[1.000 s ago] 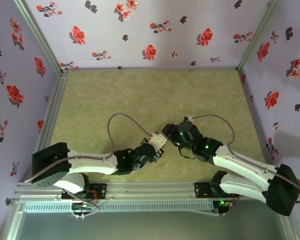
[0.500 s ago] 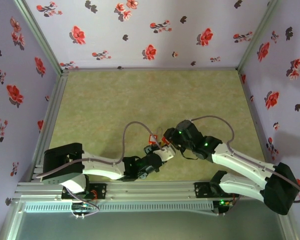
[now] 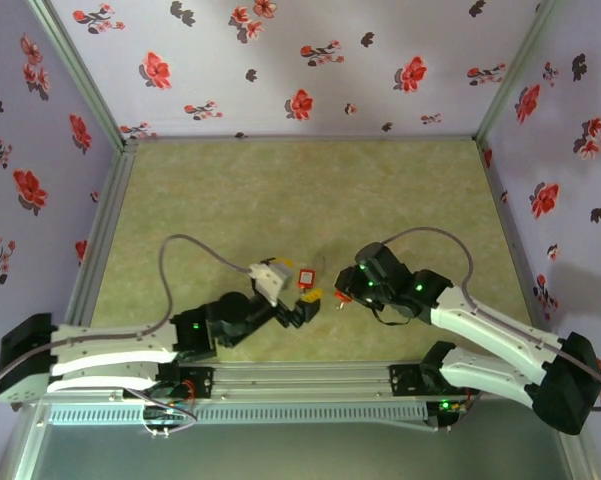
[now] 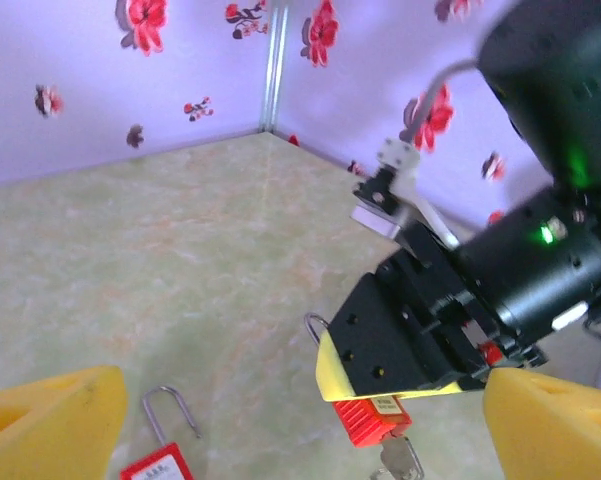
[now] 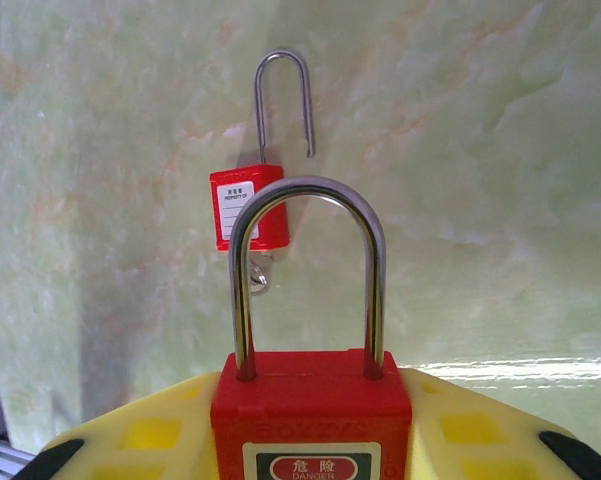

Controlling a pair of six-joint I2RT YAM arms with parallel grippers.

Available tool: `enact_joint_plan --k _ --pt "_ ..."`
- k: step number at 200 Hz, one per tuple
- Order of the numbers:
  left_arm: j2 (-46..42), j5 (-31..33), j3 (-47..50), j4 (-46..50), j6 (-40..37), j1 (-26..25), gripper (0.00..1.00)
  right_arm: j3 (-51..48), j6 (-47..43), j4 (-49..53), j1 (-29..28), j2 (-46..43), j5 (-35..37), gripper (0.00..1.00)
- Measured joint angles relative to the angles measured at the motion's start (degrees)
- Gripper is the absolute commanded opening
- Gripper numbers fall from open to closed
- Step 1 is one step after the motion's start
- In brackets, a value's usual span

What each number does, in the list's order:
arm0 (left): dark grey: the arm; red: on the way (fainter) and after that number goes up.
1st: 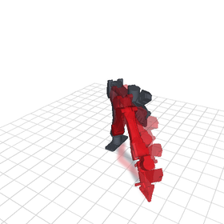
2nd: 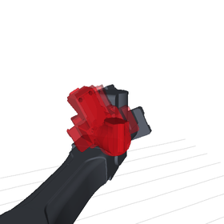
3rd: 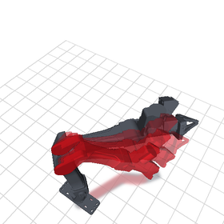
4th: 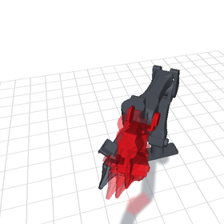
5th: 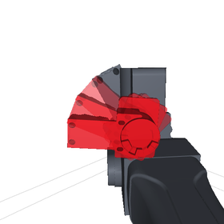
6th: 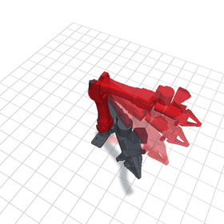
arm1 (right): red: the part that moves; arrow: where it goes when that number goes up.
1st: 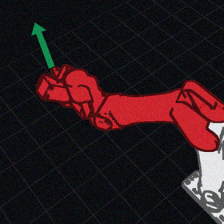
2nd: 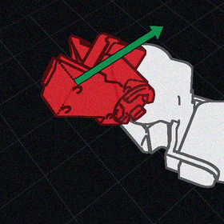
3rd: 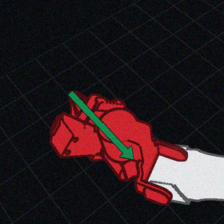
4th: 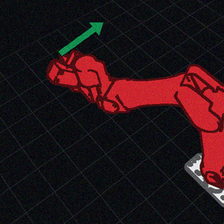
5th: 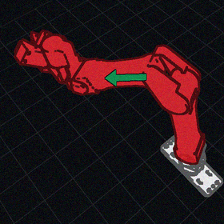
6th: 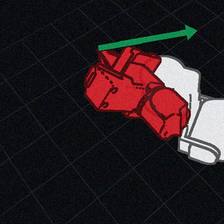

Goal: Unlock with the key

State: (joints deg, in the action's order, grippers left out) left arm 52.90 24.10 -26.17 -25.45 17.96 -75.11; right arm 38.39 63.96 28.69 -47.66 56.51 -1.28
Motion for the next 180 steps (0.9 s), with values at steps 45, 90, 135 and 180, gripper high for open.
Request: enact_joint_plan --k 45,90,135,180 --pt "-4.7 -11.8 -2.2 11.6 17.8 13.4 0.94 3.9 -10.1 3.4 -1.8 -0.4 1.0 0.0" --pt "5.5 -22.5 -9.1 17.9 28.7 18.9 0.89 9.4 -19.7 5.4 -8.3 1.6 3.2 0.0" --pt "13.6 -28.0 -14.4 19.2 34.6 19.9 0.79 9.6 -26.7 5.9 -12.2 3.5 6.1 0.0" --pt "17.4 -31.9 -14.4 17.0 38.5 19.9 0.7 9.6 -31.3 4.9 -14.5 3.5 5.8 0.0"
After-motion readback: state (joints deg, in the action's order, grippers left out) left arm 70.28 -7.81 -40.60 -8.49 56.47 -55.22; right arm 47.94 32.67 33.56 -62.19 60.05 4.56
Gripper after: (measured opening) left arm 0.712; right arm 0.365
